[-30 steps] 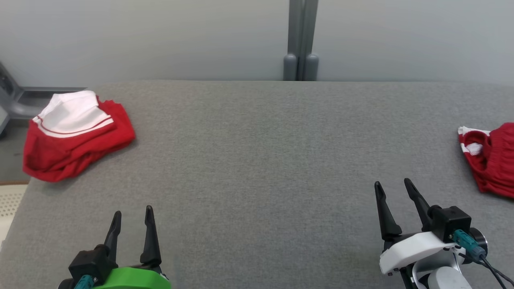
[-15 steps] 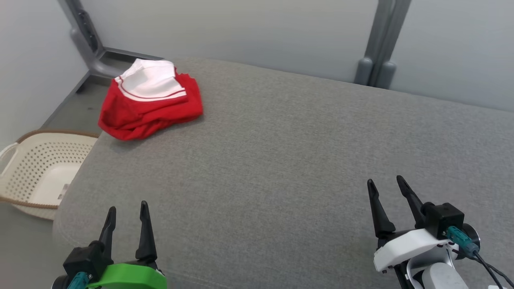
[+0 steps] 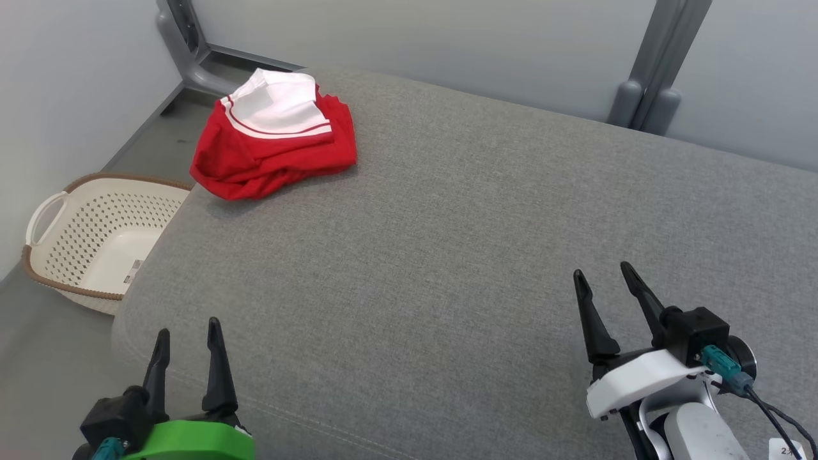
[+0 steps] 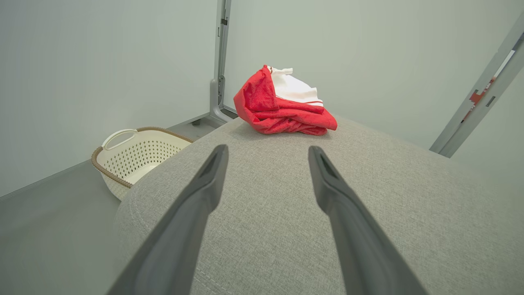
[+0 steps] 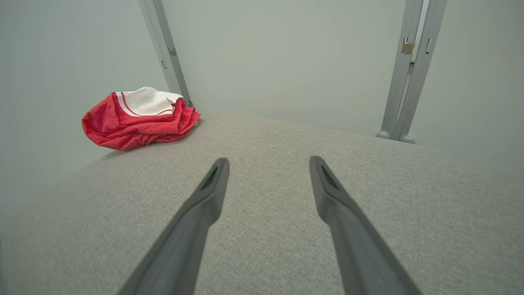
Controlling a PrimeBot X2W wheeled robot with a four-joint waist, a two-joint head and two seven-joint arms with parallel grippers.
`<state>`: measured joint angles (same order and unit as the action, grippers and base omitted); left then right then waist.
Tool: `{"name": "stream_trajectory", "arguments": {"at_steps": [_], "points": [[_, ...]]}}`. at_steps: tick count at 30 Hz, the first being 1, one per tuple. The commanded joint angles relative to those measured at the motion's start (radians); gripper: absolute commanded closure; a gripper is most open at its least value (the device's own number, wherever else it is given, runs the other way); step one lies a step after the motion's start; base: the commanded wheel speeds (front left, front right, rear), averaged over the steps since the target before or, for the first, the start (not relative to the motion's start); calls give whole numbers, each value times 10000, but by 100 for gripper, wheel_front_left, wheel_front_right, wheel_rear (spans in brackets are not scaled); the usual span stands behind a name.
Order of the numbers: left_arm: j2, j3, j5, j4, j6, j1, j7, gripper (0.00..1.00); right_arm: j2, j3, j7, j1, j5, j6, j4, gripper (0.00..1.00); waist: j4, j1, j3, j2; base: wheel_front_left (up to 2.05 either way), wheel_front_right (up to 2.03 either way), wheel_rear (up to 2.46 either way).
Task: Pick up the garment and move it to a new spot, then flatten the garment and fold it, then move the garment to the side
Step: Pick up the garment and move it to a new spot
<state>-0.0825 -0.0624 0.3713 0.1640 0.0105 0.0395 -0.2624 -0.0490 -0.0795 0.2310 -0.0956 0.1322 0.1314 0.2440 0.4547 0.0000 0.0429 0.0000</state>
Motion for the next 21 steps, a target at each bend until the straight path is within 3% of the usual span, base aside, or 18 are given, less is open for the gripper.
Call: {"name": "stream_trajectory", "arguments": {"at_steps": [1, 5, 11, 16, 21], "points": [[11, 140, 112, -106, 17, -45, -34, 0, -29, 31, -23, -132, -111, -14, -134, 0, -160, 0, 231, 0, 0, 0, 0], [-256, 561, 37, -371, -70, -745, -34, 0, -29, 150, -235, -304, -506, -14, -551, 0, -431, 0, 747, 0, 0, 0, 0], [-1616, 855, -489, -264, -302, -3069, 387, 0, -29, 214, -816, -522, -1175, -14, -1534, 0, -953, 0, 1698, 0, 0, 0, 0], [-2805, 931, -550, 676, -625, -5567, 1607, 0, -29, 129, -1353, -771, -1707, -14, -2620, 0, -1556, 0, 2590, 0, 0, 0, 0], [-3132, 1273, 302, 2769, -669, -7626, 3467, 0, -29, -110, -1835, -923, -2166, -14, -3747, 0, -2089, 0, 3486, 0, 0, 0, 0]]}}
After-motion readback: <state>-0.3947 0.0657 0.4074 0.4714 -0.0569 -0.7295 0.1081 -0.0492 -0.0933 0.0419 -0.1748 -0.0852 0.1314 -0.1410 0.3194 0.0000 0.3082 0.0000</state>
